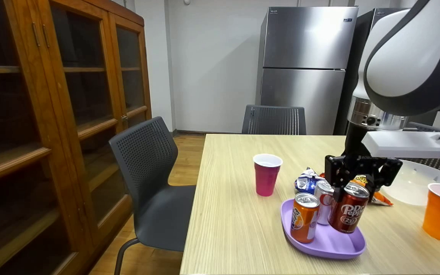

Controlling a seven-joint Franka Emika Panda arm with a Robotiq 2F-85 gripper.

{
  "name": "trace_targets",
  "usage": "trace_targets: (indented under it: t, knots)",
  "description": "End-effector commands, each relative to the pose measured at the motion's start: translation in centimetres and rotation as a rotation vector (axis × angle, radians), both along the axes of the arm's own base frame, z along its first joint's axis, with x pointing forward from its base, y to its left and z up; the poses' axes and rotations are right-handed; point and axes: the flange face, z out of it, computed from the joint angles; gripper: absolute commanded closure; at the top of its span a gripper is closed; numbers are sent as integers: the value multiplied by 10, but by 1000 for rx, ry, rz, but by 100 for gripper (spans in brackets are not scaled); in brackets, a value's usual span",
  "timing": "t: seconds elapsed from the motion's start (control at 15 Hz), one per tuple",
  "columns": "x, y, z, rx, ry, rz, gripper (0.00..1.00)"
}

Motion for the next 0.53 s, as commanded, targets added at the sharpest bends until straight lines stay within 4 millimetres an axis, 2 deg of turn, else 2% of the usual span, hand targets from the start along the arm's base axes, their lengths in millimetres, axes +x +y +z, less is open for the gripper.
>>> trace_targets:
  t: [0.0,0.47]
  knots:
    - [-4,9,-4,-11,17,31,61]
    - [-6,11,-16,-42,25,61,61]
